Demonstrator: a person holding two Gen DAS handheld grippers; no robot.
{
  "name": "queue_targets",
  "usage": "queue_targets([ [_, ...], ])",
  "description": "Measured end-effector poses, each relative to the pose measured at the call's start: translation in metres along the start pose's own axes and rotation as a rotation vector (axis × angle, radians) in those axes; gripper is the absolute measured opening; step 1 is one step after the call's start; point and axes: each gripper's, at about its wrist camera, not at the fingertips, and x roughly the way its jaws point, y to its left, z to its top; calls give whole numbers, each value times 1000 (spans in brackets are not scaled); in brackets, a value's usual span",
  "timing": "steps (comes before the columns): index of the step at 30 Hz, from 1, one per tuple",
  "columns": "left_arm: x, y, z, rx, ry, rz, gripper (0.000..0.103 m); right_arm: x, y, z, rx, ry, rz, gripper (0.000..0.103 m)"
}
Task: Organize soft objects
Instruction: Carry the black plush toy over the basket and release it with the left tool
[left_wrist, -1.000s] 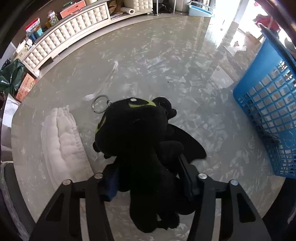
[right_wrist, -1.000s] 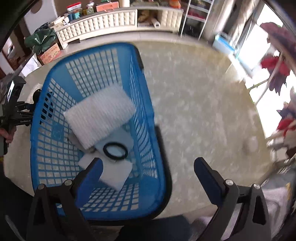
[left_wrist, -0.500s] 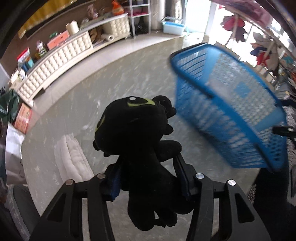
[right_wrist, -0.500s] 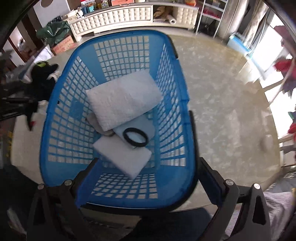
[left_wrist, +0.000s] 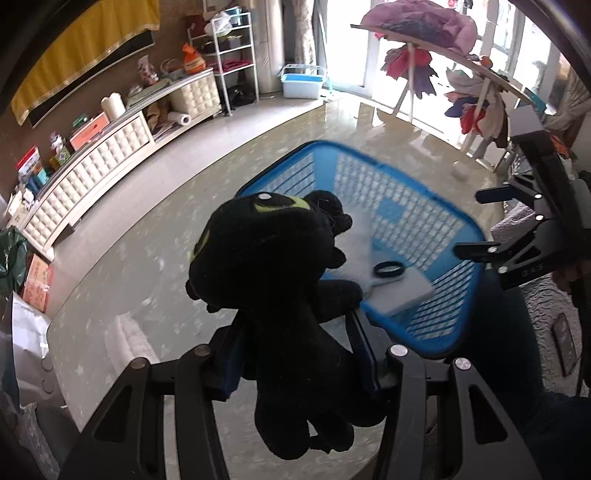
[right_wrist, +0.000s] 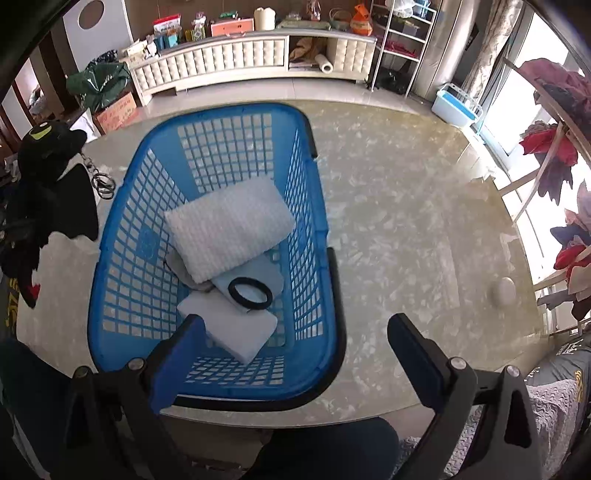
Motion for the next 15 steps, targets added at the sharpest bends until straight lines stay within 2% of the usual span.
queue_targets([
  [8,8,-28,23,51,-1,-24,48,-3,-2,0,-19,-51,43,99],
  [15,37,-50,43,94,38,-61,48,3,-11,1,-7,-68,73,99],
])
